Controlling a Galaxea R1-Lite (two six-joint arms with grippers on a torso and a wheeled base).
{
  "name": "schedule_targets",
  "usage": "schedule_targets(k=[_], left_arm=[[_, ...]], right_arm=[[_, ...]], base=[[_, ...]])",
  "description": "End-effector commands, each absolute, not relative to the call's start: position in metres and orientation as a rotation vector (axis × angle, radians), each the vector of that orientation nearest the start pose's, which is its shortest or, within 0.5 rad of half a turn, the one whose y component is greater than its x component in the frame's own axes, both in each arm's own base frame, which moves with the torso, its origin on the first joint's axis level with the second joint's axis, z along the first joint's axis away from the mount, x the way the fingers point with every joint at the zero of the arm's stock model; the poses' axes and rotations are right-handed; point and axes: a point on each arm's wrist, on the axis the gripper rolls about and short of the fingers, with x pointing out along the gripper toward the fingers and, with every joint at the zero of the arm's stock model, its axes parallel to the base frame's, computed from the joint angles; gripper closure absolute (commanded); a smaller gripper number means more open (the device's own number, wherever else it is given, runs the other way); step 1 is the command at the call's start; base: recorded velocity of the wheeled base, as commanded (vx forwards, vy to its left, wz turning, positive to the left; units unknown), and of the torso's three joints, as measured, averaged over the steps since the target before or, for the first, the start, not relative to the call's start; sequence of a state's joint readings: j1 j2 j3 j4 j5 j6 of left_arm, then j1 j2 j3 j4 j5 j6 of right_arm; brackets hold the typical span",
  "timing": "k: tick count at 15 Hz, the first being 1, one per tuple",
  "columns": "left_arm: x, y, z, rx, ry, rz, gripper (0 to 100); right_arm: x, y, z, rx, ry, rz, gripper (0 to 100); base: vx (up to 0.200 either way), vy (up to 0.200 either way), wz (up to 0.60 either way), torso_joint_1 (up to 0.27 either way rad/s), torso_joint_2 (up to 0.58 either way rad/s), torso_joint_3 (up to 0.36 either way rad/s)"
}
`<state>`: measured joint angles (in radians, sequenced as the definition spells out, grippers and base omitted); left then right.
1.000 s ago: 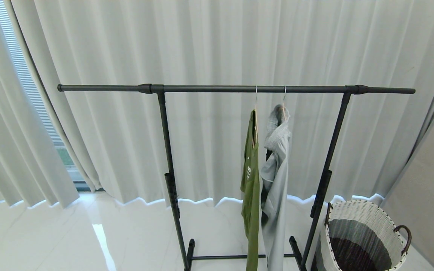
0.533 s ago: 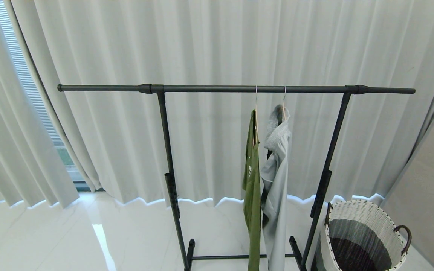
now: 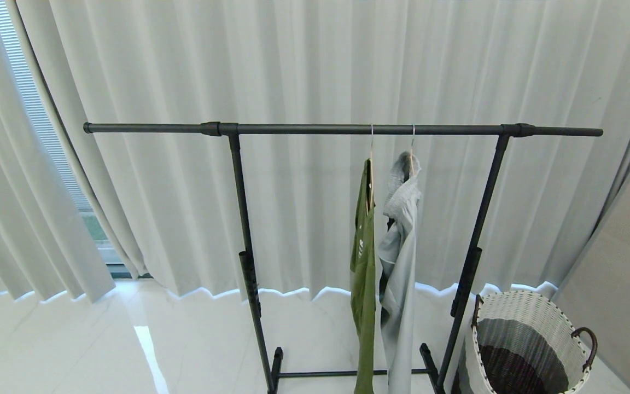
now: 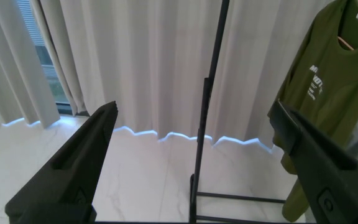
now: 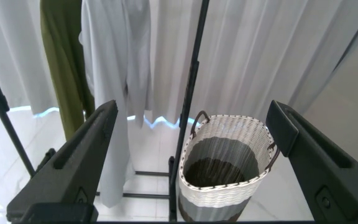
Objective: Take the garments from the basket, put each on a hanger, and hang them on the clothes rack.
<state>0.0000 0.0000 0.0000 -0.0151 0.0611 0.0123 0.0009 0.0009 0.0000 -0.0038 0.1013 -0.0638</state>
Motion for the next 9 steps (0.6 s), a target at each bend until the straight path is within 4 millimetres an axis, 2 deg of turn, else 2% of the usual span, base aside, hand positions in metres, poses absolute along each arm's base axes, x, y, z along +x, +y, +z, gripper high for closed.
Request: schedule_targets(k=[1, 9], left_arm=[[-0.0229, 0.0014, 0.0771, 0.012, -0.015, 0.06, 0], [-0.0229, 0.0014, 0.0771, 0.012, -0.015, 0.061, 0]], right_arm=[[-0.0229, 0.0023, 0.076, -0.065, -0.008, 0.104, 0], [-0.0229, 0.0022, 0.076, -0.065, -0.008, 0.103, 0]], base=[[0.0, 0.0, 0.0, 0.0, 0.0, 0.0], [0.0, 0.0, 0.0, 0.0, 0.0, 0.0]])
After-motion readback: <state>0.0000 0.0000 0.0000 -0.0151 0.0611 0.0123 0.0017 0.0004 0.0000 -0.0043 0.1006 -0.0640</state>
